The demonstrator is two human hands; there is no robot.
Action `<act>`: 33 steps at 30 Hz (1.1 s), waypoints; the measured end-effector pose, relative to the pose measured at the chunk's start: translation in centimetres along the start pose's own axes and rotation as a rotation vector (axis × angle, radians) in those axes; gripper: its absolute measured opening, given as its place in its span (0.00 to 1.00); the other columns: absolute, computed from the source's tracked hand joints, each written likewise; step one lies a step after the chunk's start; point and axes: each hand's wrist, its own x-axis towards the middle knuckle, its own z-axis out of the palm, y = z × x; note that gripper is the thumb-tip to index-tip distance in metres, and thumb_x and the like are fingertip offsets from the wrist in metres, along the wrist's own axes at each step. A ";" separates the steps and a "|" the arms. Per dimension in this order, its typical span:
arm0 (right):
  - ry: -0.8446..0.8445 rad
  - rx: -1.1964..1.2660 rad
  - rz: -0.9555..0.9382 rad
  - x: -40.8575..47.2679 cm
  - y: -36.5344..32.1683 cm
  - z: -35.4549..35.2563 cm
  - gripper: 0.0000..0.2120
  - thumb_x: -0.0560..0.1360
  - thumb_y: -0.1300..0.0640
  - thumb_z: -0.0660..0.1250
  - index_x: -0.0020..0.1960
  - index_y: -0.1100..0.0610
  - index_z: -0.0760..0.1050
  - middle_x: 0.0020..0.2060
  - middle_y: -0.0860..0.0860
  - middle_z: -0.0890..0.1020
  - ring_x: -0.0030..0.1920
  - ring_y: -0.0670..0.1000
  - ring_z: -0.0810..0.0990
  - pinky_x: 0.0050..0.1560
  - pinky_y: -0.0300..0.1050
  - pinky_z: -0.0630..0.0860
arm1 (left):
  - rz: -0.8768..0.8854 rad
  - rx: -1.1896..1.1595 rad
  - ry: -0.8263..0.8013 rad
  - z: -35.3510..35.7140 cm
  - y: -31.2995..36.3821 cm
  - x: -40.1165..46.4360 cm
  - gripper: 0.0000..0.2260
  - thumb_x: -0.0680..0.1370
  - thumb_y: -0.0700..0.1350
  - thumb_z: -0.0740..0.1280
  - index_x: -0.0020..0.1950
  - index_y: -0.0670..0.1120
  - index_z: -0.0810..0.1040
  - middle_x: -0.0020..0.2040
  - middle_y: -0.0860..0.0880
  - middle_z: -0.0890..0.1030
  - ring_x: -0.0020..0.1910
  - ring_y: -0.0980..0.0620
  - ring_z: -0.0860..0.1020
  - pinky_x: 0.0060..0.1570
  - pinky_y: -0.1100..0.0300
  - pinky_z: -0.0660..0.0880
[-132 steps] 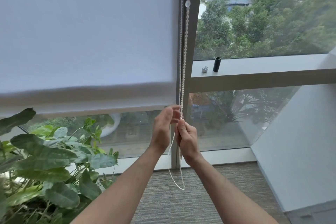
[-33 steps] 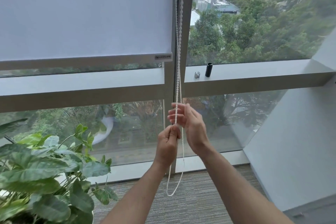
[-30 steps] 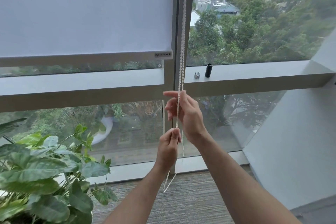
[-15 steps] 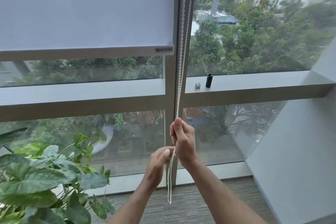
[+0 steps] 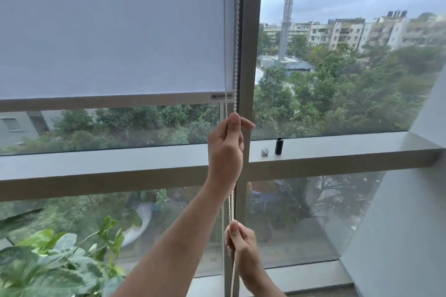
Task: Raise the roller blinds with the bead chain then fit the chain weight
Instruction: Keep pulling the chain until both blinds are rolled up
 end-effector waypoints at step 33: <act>0.086 0.022 -0.490 7.4 -17.0 3.6 0.22 0.82 0.46 0.56 0.31 0.51 0.68 0.23 0.46 0.66 0.25 0.47 0.61 0.26 0.41 0.59 | 0.045 0.246 0.000 -4.7 0.2 1.9 0.38 0.72 0.76 0.50 0.58 0.46 0.81 0.51 0.46 0.83 0.53 0.50 0.80 0.55 0.53 0.77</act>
